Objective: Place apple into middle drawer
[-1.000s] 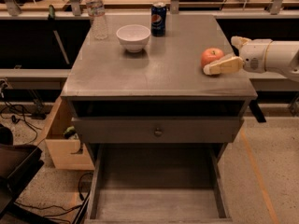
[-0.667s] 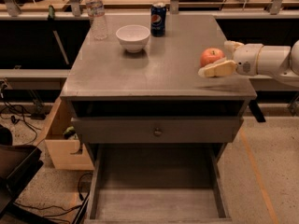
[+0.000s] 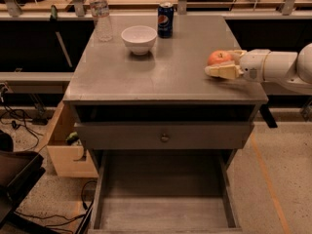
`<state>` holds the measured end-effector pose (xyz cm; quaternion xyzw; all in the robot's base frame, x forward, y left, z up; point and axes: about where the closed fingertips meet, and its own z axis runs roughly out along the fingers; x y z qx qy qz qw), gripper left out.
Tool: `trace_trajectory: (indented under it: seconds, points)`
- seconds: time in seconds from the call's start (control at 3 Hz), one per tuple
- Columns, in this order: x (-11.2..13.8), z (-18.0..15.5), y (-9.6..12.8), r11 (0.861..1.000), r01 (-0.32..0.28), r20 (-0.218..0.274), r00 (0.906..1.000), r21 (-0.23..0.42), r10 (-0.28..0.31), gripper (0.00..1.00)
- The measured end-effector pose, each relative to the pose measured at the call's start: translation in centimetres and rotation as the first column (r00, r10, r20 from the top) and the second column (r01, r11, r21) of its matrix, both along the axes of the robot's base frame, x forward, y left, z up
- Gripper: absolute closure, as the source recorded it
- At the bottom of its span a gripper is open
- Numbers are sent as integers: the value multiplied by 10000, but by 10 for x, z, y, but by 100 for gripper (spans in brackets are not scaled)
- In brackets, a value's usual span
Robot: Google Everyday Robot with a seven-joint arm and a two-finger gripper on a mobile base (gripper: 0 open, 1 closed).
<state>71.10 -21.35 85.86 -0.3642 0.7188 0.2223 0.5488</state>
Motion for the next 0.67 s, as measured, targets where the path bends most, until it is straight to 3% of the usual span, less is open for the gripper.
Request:
trace_trajectory:
  seconds: [0.33,0.67]
  points:
    - [1,-1,4,10000,-63,-17,10000,13,63,72]
    - [1,-2,7,9999,-103,-28,9999,22,103,96]
